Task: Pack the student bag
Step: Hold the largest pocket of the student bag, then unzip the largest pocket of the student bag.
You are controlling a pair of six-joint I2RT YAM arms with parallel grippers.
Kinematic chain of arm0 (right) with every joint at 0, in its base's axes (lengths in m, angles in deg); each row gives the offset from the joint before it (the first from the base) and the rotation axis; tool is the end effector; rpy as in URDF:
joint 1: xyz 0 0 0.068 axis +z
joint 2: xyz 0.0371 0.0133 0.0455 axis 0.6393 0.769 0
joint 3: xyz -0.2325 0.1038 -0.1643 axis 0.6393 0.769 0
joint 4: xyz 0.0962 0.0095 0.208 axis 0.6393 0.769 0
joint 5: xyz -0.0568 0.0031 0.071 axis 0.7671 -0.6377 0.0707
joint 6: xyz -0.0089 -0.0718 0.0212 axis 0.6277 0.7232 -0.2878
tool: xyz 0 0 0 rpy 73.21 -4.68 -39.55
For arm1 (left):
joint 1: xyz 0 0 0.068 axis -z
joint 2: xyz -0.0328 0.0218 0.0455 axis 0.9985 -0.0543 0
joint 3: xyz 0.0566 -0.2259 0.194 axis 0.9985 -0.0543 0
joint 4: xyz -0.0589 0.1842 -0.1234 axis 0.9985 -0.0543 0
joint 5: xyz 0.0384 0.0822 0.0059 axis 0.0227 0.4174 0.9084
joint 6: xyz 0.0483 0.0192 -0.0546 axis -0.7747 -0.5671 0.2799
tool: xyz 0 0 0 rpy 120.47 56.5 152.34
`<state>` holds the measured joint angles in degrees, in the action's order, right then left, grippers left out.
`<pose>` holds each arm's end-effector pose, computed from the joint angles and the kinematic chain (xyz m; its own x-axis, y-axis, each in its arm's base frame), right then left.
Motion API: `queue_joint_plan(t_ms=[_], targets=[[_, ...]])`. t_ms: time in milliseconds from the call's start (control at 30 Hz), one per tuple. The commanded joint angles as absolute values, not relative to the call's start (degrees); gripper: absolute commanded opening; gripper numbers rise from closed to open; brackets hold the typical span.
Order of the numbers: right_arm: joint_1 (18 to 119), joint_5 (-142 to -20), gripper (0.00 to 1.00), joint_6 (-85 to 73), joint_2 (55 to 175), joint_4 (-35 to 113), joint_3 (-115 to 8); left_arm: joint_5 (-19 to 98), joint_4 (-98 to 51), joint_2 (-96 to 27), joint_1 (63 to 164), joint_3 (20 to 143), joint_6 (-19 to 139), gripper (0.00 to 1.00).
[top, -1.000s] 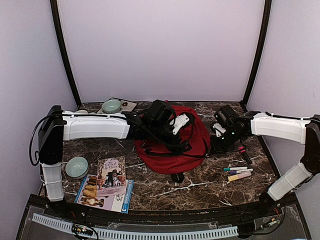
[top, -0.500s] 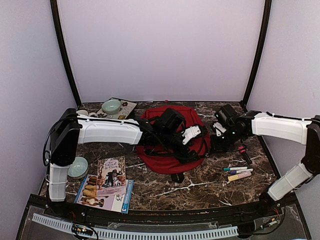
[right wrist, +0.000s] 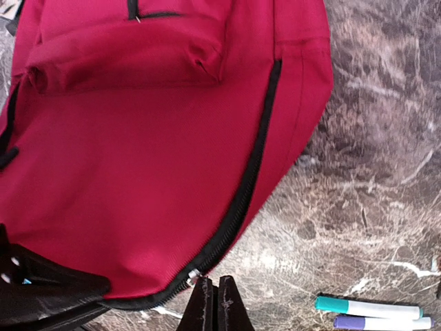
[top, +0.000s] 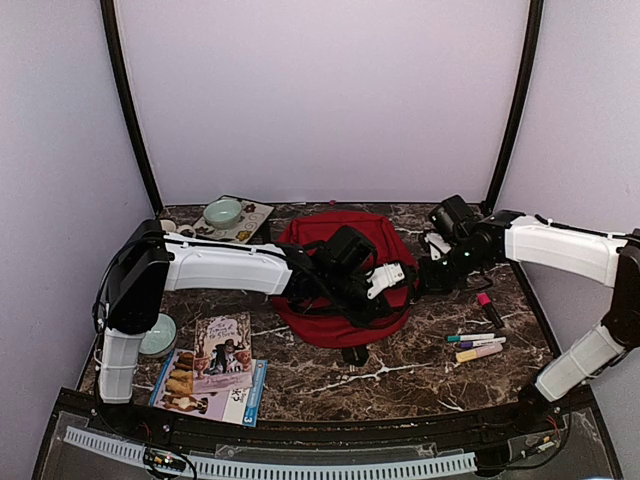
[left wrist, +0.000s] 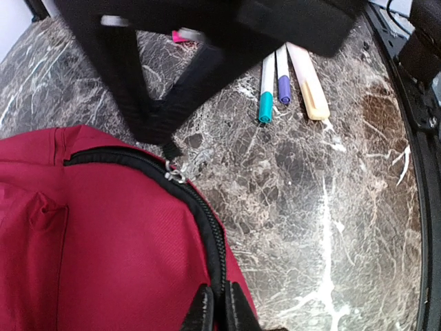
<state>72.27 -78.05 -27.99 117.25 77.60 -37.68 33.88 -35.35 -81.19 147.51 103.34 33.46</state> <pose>0.2208 0.1472 0.2550 -0.9322 -0.0280 -0.3609 -0.1380 0.9493 0.2826 0.2312 -0.4420 0.2336 -0.0461 0.5973 -0.8007 0.9855 0.1583 0.0614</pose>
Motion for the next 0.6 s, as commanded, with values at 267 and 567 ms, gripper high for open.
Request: queue_joint_plan(t_ms=[267, 567], targets=[[67.78, -77.33, 0.0, -23.13, 124.49, 79.49, -48.87, 34.69, -31.31, -75.5, 147.8, 98.41, 38.74, 0.0], [63.02, -77.86, 0.0, -19.02, 132.05, 80.67, -54.85, 34.17, -28.01, -74.58, 147.8, 96.86, 44.09, 0.0]])
